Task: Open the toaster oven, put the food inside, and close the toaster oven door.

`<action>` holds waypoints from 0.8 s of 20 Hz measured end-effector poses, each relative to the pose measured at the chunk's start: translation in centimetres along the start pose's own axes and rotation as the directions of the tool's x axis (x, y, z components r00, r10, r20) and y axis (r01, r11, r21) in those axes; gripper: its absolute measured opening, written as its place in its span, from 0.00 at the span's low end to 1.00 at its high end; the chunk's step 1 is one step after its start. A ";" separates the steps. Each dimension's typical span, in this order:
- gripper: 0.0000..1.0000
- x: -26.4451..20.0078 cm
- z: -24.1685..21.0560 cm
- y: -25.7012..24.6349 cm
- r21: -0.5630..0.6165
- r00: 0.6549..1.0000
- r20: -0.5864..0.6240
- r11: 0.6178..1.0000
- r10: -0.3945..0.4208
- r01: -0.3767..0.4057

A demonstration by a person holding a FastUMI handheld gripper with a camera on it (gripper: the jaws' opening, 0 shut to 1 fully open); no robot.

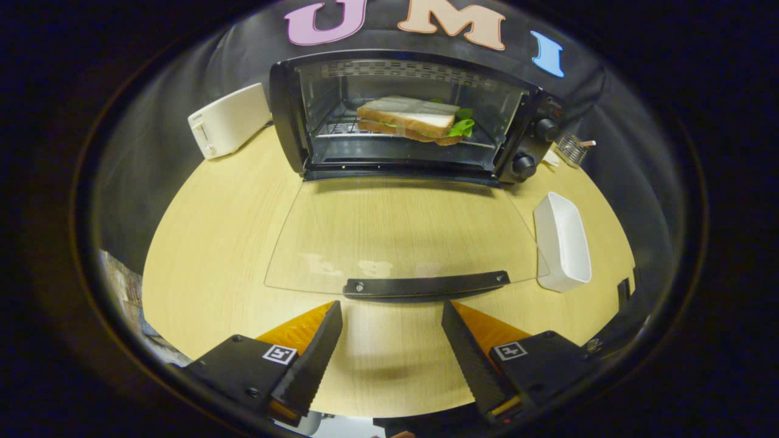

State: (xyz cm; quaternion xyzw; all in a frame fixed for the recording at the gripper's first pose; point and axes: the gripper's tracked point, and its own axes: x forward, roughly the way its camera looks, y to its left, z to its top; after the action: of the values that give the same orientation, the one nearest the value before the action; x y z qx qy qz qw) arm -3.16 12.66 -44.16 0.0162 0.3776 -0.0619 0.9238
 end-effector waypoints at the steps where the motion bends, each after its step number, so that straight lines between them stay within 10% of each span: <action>1: 1.00 0.2 0.2 -0.1 -0.004 1.000 0.001 1.000 -0.011 0.011; 16: 1.00 -4.4 6.4 -0.9 -0.031 0.986 0.166 0.999 -0.024 0.030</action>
State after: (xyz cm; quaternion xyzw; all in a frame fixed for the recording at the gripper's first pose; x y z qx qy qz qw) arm -1.92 11.72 -36.51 -0.0095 0.3008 -0.0694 0.9511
